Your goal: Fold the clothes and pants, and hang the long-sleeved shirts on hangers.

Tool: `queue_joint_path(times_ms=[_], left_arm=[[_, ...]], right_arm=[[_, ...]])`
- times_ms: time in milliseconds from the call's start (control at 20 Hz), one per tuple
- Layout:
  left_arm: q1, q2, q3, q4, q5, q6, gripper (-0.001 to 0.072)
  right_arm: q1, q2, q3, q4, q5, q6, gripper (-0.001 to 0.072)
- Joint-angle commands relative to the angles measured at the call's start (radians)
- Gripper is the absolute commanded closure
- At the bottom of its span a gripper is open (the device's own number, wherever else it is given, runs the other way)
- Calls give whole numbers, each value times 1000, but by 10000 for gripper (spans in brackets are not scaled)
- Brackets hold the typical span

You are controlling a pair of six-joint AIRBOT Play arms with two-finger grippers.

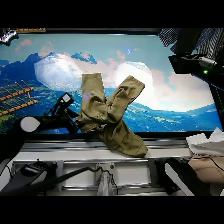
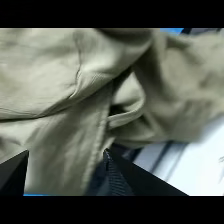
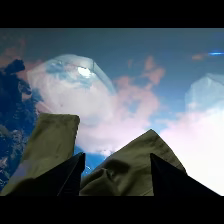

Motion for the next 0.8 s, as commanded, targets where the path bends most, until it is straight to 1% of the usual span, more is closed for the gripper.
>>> queue_joint_path(times_ms=[0, 50, 100, 200, 250, 350, 400, 500, 600, 750], left_arm=[[-1, -116, -6, -102, 119, 224, 101], [-1, -145, -6, -182, 130, 296, 101], [-10, -173, -5, -262, 130, 370, 101], [-60, -222, -5, -360, 149, 487, 101], [-97, -242, -4, -370, 183, 529, 101], [-173, -274, -4, -370, 310, 566, 101], [-208, -286, -4, -370, 381, 574, 101], [-260, -308, -4, -362, 482, 584, 102], [-283, -340, -4, -359, 527, 622, 102], [-287, -406, 7, -359, 586, 623, 103]], right_arm=[[3, 0, -2, -5, 38, 31, 235], [3, 0, -3, -10, 60, 23, 190], [3, 0, -6, -12, 77, 12, 159], [3, 0, -5, -11, 101, 13, 160], [3, 0, -5, -8, 110, 13, 160], [3, 0, -5, -6, 130, 14, 161], [3, 0, -5, -4, 146, 14, 161], [3, 0, -5, -3, 175, 14, 161], [3, 0, -5, 2, 194, 14, 161], [3, 1, -5, 39, 207, 14, 161]])
